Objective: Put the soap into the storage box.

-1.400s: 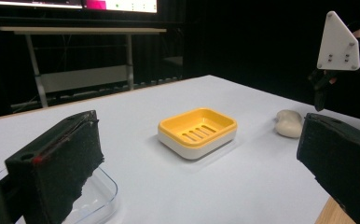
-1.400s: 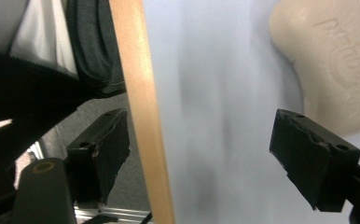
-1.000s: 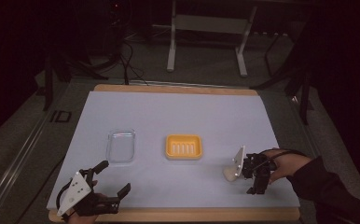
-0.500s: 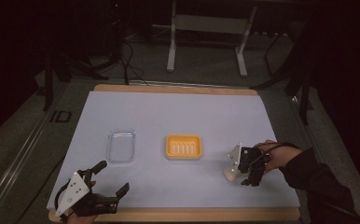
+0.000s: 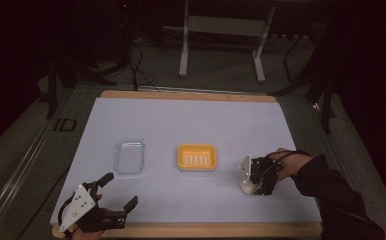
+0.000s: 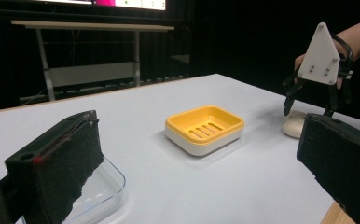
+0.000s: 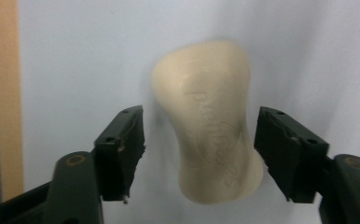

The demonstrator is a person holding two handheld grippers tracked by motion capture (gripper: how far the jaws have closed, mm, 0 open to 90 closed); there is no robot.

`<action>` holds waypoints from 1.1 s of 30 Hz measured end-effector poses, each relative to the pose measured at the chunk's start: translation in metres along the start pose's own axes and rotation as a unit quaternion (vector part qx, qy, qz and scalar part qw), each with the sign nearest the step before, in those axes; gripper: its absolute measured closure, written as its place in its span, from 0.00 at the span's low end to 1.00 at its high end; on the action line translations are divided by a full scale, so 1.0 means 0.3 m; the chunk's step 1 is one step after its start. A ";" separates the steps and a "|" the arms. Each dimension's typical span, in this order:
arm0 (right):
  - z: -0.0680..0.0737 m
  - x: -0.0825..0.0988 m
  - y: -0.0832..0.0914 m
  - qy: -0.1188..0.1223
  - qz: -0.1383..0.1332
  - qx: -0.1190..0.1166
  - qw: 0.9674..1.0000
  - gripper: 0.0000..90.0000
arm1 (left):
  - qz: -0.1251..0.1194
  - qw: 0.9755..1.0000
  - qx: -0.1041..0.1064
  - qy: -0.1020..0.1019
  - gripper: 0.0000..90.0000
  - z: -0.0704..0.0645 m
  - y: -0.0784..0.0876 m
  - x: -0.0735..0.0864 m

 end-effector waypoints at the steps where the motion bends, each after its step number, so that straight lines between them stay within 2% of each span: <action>1: -0.005 0.001 -0.008 0.000 0.003 0.000 1.000 0.39 | 0.000 1.000 -0.001 0.000 0.00 0.000 0.000 0.000; 3: -0.012 0.002 -0.021 0.007 0.007 0.002 1.000 0.41 | 0.001 1.000 -0.001 0.001 0.00 0.000 0.000 0.001; 11: -0.017 0.006 -0.053 0.010 0.012 -0.001 1.000 0.46 | 0.000 1.000 -0.002 0.003 0.00 0.002 0.002 0.002; 17: -0.017 0.017 -0.076 0.006 0.026 -0.016 1.000 0.54 | 0.000 1.000 -0.003 0.004 0.00 0.005 0.001 0.002; 21: -0.021 0.015 -0.073 -0.018 0.030 -0.029 0.999 0.55 | 0.000 1.000 -0.002 0.005 0.00 0.005 0.001 0.001; 23: -0.024 0.017 -0.071 -0.019 0.030 -0.029 0.999 0.55 | 0.000 1.000 -0.002 0.006 0.00 0.005 0.001 0.001; 25: -0.025 0.021 -0.064 -0.037 0.029 -0.034 0.998 0.55 | 0.000 1.000 -0.002 0.005 0.00 0.005 0.001 0.002; 27: -0.029 0.020 -0.059 -0.042 0.022 -0.035 0.998 0.55 | 0.000 1.000 -0.002 0.005 0.00 0.005 0.001 0.002; 28: -0.036 0.017 -0.043 -0.056 0.011 -0.039 0.998 0.55 | 0.000 1.000 -0.002 0.005 0.00 0.005 0.001 0.002; 33: -0.043 0.006 -0.011 -0.064 -0.001 -0.036 0.997 0.55 | -0.001 1.000 -0.001 0.005 0.00 0.005 0.002 0.001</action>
Point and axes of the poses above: each handheld gripper's, and its own axes: y roughly backward along the jaws, x roughly out of its underside, z roughly to its left, the point moved 9 cm from there along -y, roughly forward along the jaws, and after that the axes turned 3 degrees about z, right-handed, at the moved point
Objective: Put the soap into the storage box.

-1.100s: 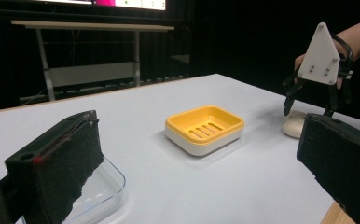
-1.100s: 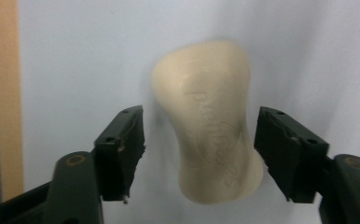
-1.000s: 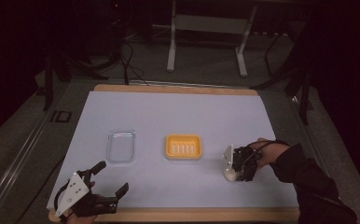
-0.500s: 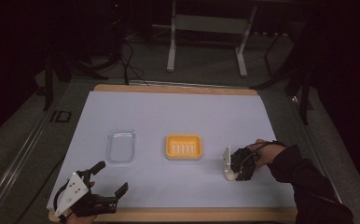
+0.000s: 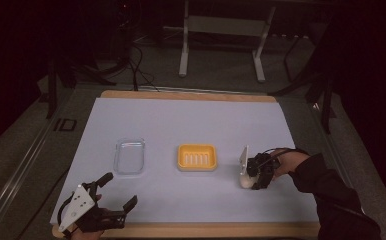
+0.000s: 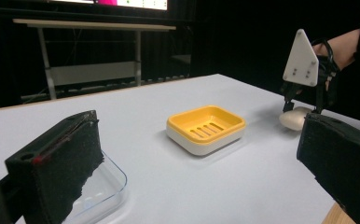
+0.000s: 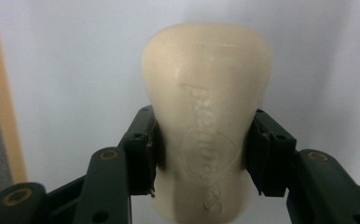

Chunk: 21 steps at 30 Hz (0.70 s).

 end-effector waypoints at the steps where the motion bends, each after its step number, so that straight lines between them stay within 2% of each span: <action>1: -0.004 -0.012 0.020 -0.002 -0.008 0.000 1.000 0.55 | 0.000 1.000 0.000 0.000 0.00 0.000 0.000 0.000; 6: -0.009 -0.033 0.048 0.004 -0.019 0.004 1.000 0.55 | 0.000 1.000 0.002 -0.001 0.00 -0.003 0.000 -0.001; 11: -0.021 -0.055 0.088 -0.004 -0.019 0.008 1.000 0.55 | -0.001 1.000 0.004 -0.003 0.00 -0.005 0.002 -0.002; 14: -0.025 -0.059 0.092 -0.003 -0.020 0.008 1.000 0.55 | -0.001 1.000 0.004 -0.003 0.00 -0.005 0.002 -0.002; 16: -0.039 -0.074 0.127 -0.007 -0.020 0.014 1.000 0.55 | -0.002 1.000 0.005 -0.003 0.00 -0.007 0.002 -0.003; 21: -0.056 -0.102 0.168 -0.013 -0.031 0.017 0.999 0.55 | -0.002 1.000 0.007 -0.004 0.00 -0.009 0.003 -0.003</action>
Point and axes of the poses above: each handheld gripper's, and its own axes: y roughly backward along the jaws, x roughly out of its underside, z roughly to its left, the point moved 9 cm from there along -y, roughly forward along the jaws, and after that the axes turned 3 degrees about z, right-handed, at the moved point
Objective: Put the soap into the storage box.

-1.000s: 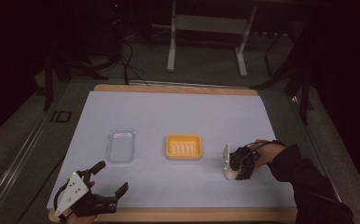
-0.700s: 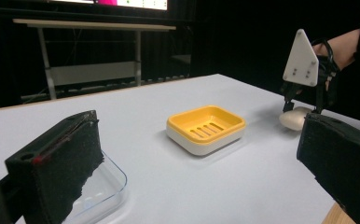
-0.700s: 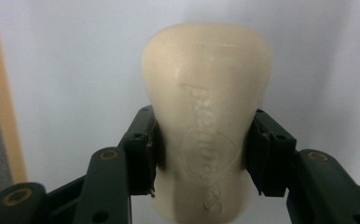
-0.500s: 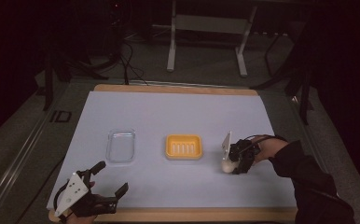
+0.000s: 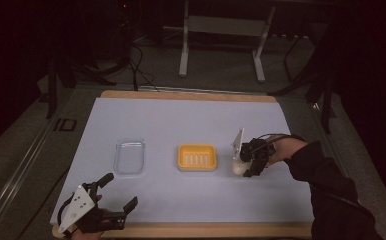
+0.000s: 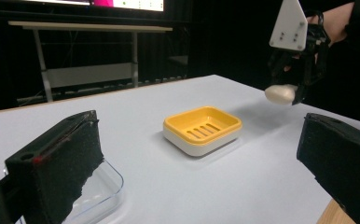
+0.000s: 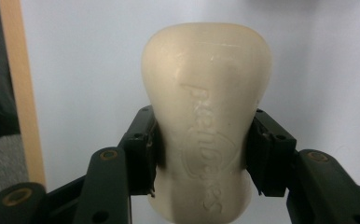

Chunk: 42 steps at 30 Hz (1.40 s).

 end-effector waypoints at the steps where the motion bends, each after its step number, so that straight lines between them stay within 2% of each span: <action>1: -0.001 -0.004 0.006 -0.003 -0.001 -0.001 1.000 0.55 | 0.000 1.000 0.000 0.000 0.00 0.000 0.000 0.000; 7: -0.023 -0.037 0.037 -0.005 -0.005 0.011 1.000 0.55 | 0.000 1.000 0.005 -0.003 0.00 -0.004 -0.001 -0.001; 17: -0.048 -0.102 0.084 -0.006 -0.015 0.019 1.000 0.55 | 0.002 1.000 0.007 -0.007 0.00 -0.009 -0.005 -0.001; 23: -0.069 -0.150 0.112 0.006 -0.031 0.026 0.999 0.55 | 0.002 1.000 0.006 -0.009 0.00 -0.010 -0.006 -0.001; 26: -0.074 -0.176 0.122 0.021 -0.044 0.032 0.998 0.55 | 0.000 1.000 0.006 -0.010 0.00 -0.010 -0.005 -0.002; 29: -0.074 -0.182 0.124 0.024 -0.046 0.033 0.998 0.55 | 0.000 1.000 0.007 -0.012 0.00 -0.011 -0.004 -0.002; 33: -0.085 -0.222 0.125 0.036 -0.053 0.035 0.997 0.55 | 0.001 1.000 0.009 -0.014 0.00 -0.013 -0.006 -0.001; 42: -0.096 -0.275 0.141 0.043 -0.072 0.037 0.996 0.55 | -0.001 1.000 0.010 -0.013 0.00 -0.012 -0.005 -0.002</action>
Point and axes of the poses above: each handheld gripper's, and its own axes: y roughly backward along the jaws, x roughly out of its underside, z roughly to its left, the point moved 9 cm from there along -y, roughly forward along the jaws, and after that the axes turned 3 degrees about z, right-handed, at the moved point
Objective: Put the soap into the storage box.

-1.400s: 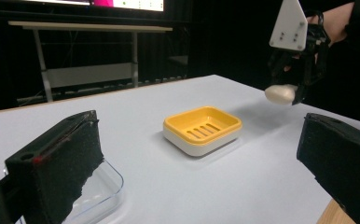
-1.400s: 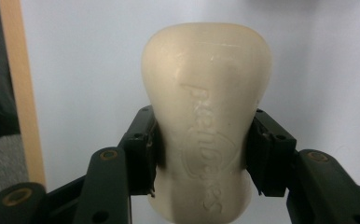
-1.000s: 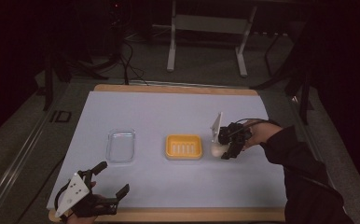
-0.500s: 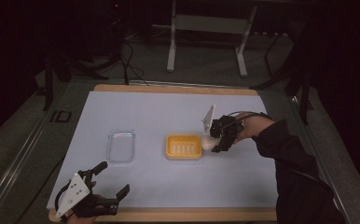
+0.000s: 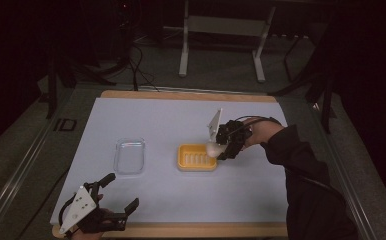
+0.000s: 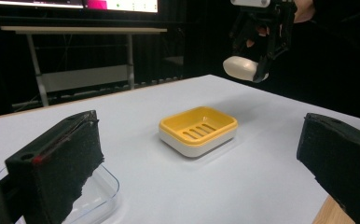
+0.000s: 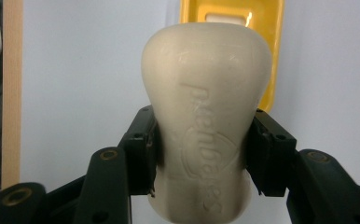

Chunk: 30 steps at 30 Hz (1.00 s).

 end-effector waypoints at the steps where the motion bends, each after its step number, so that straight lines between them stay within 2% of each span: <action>1: -0.002 -0.008 0.004 0.002 -0.004 0.001 1.000 0.55 | 0.000 1.000 0.001 0.000 0.00 -0.001 0.000 0.000; 6: -0.017 -0.043 0.020 0.013 -0.029 0.011 0.999 0.55 | -0.001 1.000 0.001 0.000 0.00 -0.001 0.001 -0.001; 9: -0.032 -0.054 0.019 0.010 -0.047 0.020 0.999 0.55 | -0.002 1.000 0.001 0.002 0.00 0.000 0.002 -0.001; 13: -0.044 -0.064 0.004 0.006 -0.063 0.019 0.998 0.55 | -0.001 1.000 0.003 0.001 0.00 0.000 0.002 -0.001; 24: -0.068 -0.099 -0.074 0.006 -0.107 0.007 0.994 0.55 | 0.000 1.000 0.006 0.001 0.00 -0.003 0.001 0.000; 30: -0.076 -0.102 -0.150 0.004 -0.111 -0.004 0.994 0.55 | -0.001 1.000 0.008 0.000 0.00 -0.004 0.002 -0.001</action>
Point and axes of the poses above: each handheld gripper's, and its own axes: y roughly backward along the jaws, x roughly out of its underside, z roughly to its left, the point moved 9 cm from there along -y, roughly forward along the jaws, and after that the axes turned 3 degrees about z, right-handed, at the moved point
